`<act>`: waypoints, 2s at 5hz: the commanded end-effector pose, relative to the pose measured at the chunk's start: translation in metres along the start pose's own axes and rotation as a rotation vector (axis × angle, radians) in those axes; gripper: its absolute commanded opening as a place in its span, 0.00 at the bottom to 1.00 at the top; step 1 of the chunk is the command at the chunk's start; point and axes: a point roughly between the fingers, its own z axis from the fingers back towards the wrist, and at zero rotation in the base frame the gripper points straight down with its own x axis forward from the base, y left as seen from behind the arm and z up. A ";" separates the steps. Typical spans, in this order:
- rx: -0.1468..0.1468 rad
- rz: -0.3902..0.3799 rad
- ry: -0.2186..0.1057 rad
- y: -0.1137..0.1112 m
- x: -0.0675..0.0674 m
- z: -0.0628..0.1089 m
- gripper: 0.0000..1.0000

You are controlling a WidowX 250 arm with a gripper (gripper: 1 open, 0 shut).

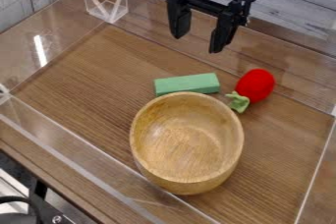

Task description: Move the red object to the left side of the table

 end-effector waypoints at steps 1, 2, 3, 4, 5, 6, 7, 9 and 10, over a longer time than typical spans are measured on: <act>-0.007 0.004 0.032 -0.005 -0.002 -0.010 1.00; -0.012 -0.011 0.052 -0.016 0.000 -0.018 1.00; -0.002 -0.118 0.043 -0.040 0.007 -0.023 1.00; 0.020 -0.247 0.028 -0.079 0.026 -0.029 1.00; 0.036 -0.308 0.025 -0.110 0.037 -0.040 1.00; 0.055 -0.331 0.044 -0.119 0.044 -0.057 1.00; 0.074 -0.320 0.053 -0.107 0.060 -0.067 1.00; 0.121 -0.303 0.055 -0.070 0.075 -0.063 1.00; 0.134 -0.328 0.056 -0.053 0.075 -0.054 1.00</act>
